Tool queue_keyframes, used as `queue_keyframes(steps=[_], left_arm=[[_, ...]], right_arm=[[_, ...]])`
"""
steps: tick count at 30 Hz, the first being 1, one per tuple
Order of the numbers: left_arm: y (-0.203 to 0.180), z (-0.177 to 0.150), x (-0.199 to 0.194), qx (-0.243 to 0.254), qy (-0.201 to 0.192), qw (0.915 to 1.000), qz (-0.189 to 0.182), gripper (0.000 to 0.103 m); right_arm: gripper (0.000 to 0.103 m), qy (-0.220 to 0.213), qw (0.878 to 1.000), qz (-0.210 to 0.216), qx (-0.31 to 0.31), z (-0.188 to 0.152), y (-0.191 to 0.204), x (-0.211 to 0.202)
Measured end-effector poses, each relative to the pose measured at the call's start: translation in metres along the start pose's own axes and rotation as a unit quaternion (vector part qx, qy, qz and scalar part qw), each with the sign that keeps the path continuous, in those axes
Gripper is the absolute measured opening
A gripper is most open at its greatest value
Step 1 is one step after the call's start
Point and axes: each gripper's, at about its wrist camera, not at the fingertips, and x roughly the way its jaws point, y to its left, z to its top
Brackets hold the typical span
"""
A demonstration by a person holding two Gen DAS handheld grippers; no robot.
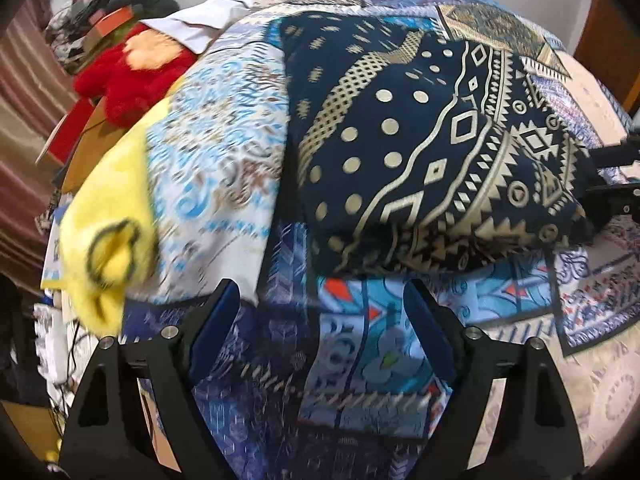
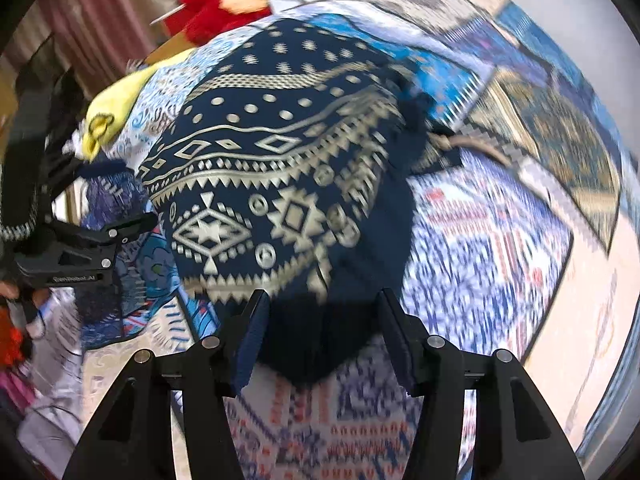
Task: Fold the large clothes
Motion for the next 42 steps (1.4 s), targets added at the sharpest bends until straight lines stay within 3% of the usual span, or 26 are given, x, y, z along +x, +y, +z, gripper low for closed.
queue_keyframes(steps=[3,6,10,14,19,23,27,31,36,38,42], left_arm=[[0.008,-0.001,-0.025,-0.022,-0.024,0.9995,0.0,0.085],[0.013,0.006,-0.065,-0.038,-0.069,0.9968,0.006,0.085],[0.012,0.017,-0.129,-0.046,-0.152,0.9873,0.004,0.085],[0.001,0.021,-0.207,-0.044,-0.257,0.9653,-0.008,0.085],[-0.016,0.011,-0.285,-0.048,-0.362,0.9303,-0.036,0.085],[-0.03,-0.006,-0.326,-0.041,-0.42,0.9056,-0.044,0.085],[-0.041,-0.023,-0.351,-0.04,-0.451,0.8906,-0.04,0.085],[-0.048,-0.036,-0.357,-0.044,-0.46,0.8864,-0.03,0.086],[-0.053,-0.047,-0.354,-0.057,-0.454,0.8886,-0.023,0.102],[-0.054,-0.048,-0.351,-0.061,-0.45,0.8905,-0.021,0.102],[-0.052,-0.048,-0.346,-0.069,-0.44,0.8946,-0.031,0.103]], right_arm=[[0.053,-0.011,1.0,0.002,0.027,-0.009,-0.007,-0.017],[0.053,-0.05,0.998,-0.003,0.041,-0.016,-0.01,-0.048],[0.053,-0.129,0.99,-0.007,0.056,-0.021,-0.006,-0.105],[0.053,-0.225,0.973,-0.019,0.055,-0.025,0.015,-0.169],[0.053,-0.343,0.938,-0.02,0.055,-0.044,0.045,-0.246],[0.053,-0.417,0.907,-0.028,0.05,-0.069,0.07,-0.293],[0.053,-0.461,0.885,-0.05,0.044,-0.092,0.091,-0.319],[0.053,-0.477,0.875,-0.065,0.045,-0.11,0.105,-0.329],[0.1,-0.487,0.866,-0.096,0.056,-0.123,0.115,-0.325],[0.103,-0.496,0.86,-0.107,0.061,-0.13,0.118,-0.326],[0.103,-0.49,0.861,-0.124,0.064,-0.131,0.121,-0.325]])
